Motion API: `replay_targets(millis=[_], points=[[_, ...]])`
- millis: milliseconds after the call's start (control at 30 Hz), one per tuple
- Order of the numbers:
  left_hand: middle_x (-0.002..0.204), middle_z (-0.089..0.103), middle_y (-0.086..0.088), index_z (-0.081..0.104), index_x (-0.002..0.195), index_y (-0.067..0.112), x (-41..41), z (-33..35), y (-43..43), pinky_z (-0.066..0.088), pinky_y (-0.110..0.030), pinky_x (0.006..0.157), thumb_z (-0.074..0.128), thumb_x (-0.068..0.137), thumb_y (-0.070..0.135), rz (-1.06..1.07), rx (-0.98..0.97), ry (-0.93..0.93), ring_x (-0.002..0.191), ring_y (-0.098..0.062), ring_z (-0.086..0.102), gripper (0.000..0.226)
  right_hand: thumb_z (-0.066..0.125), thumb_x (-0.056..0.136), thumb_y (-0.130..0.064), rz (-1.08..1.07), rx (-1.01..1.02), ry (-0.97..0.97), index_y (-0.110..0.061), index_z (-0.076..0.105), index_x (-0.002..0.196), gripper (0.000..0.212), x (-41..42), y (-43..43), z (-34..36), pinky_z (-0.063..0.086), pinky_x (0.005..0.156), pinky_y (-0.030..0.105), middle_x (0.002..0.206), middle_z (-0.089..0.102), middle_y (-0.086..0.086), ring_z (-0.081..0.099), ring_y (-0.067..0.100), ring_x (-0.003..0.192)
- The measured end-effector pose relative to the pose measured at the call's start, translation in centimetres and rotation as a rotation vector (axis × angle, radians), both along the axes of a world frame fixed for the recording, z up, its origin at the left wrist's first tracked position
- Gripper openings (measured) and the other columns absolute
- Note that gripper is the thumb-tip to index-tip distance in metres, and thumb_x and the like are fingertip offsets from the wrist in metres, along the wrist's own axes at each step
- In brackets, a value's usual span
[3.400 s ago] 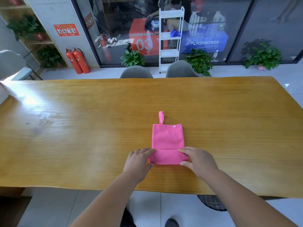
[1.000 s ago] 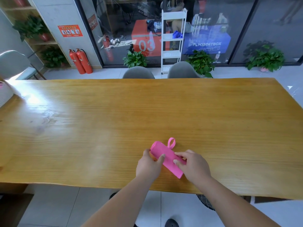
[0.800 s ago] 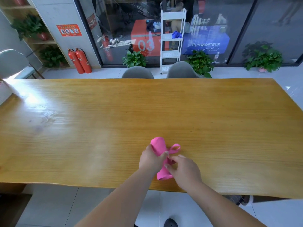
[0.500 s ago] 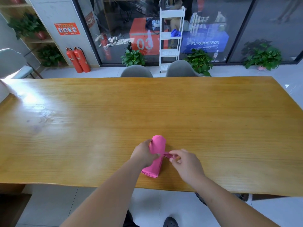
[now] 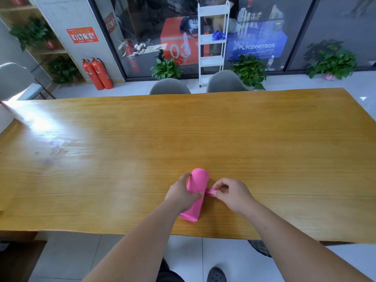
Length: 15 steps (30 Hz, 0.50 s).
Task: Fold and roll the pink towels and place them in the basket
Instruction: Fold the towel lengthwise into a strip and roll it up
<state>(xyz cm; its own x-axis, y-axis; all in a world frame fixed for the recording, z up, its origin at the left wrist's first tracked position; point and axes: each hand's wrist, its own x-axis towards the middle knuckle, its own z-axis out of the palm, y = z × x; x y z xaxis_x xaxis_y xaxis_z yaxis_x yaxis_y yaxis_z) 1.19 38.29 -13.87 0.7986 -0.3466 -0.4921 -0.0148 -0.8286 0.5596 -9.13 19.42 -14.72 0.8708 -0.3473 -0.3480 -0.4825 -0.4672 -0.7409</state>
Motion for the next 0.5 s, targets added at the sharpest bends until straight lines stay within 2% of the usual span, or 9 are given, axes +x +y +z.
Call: replay_targets(millis=[33,100,167,233,300,367,433,500], points=[[0.139,0.063,-0.005,0.028,0.162,0.040,0.1,0.0,0.1,0.057,-0.038,0.074,0.080,0.087,0.045,0.013,-0.012,0.019,0.106,-0.027,0.065,0.092,0.080,0.088,-0.024,-0.020,0.059,-0.057,-0.034,0.074,0.088,0.011,0.1,-0.2,0.3,0.057,0.082,0.036,0.086,0.074,-0.008,0.068,0.010,0.082],[0.139,0.062,-0.007,0.032,0.161,0.036,0.2,0.0,0.1,0.057,-0.040,0.080,0.082,0.085,0.044,0.039,-0.044,0.068,0.109,-0.027,0.064,0.091,0.079,0.085,-0.009,-0.039,0.216,-0.157,-0.029,0.075,0.084,0.020,0.3,-0.4,1.4,0.053,0.079,0.033,0.079,0.071,-0.006,0.064,0.012,0.077],[0.133,0.063,-0.007,0.037,0.159,0.030,0.3,0.1,0.1,0.057,-0.041,0.087,0.086,0.082,0.045,0.090,-0.108,0.150,0.109,-0.027,0.064,0.092,0.073,0.087,0.002,-0.045,0.353,-0.225,-0.021,0.076,0.089,0.023,0.6,-0.2,2.7,0.048,0.073,0.026,0.072,0.066,-0.002,0.060,0.011,0.071],[0.125,0.063,-0.006,0.043,0.157,0.022,0.6,0.4,0.0,0.059,-0.041,0.088,0.089,0.080,0.046,0.162,-0.201,0.238,0.106,-0.024,0.066,0.093,0.064,0.090,0.009,-0.057,0.452,-0.281,-0.008,0.074,0.094,0.020,0.9,-0.2,4.4,0.048,0.073,0.020,0.070,0.069,0.004,0.065,0.012,0.070],[0.120,0.066,-0.004,0.050,0.152,0.015,1.0,1.3,0.1,0.060,-0.037,0.084,0.089,0.080,0.047,0.214,-0.283,0.298,0.104,-0.021,0.069,0.087,0.058,0.091,0.011,-0.073,0.510,-0.341,0.000,0.071,0.097,0.019,1.4,-0.4,6.0,0.049,0.077,0.016,0.071,0.072,0.012,0.069,0.015,0.072],[0.116,0.071,-0.003,0.057,0.143,0.013,1.6,2.5,0.3,0.062,-0.038,0.086,0.088,0.081,0.048,0.239,-0.341,0.336,0.103,-0.020,0.071,0.077,0.052,0.094,0.011,-0.098,0.589,-0.386,0.005,0.069,0.099,0.019,2.1,-0.8,7.6,0.051,0.075,0.017,0.068,0.070,0.012,0.067,0.015,0.068],[0.112,0.077,-0.006,0.061,0.135,0.011,2.1,3.8,0.7,0.062,-0.047,0.094,0.089,0.077,0.049,0.263,-0.424,0.383,0.102,-0.024,0.075,0.074,0.047,0.096,0.010,-0.119,0.694,-0.396,0.006,0.068,0.101,0.022,3.0,-1.2,8.7,0.052,0.068,0.023,0.066,0.063,0.013,0.062,0.017,0.063],[0.110,0.079,-0.012,0.062,0.132,0.010,2.3,4.8,1.2,0.061,-0.055,0.095,0.089,0.072,0.047,0.305,-0.513,0.428,0.102,-0.032,0.077,0.076,0.044,0.100,0.005,-0.099,0.774,-0.349,0.003,0.068,0.106,0.025,3.7,-1.1,9.4,0.049,0.065,0.027,0.071,0.060,0.016,0.060,0.018,0.064]])
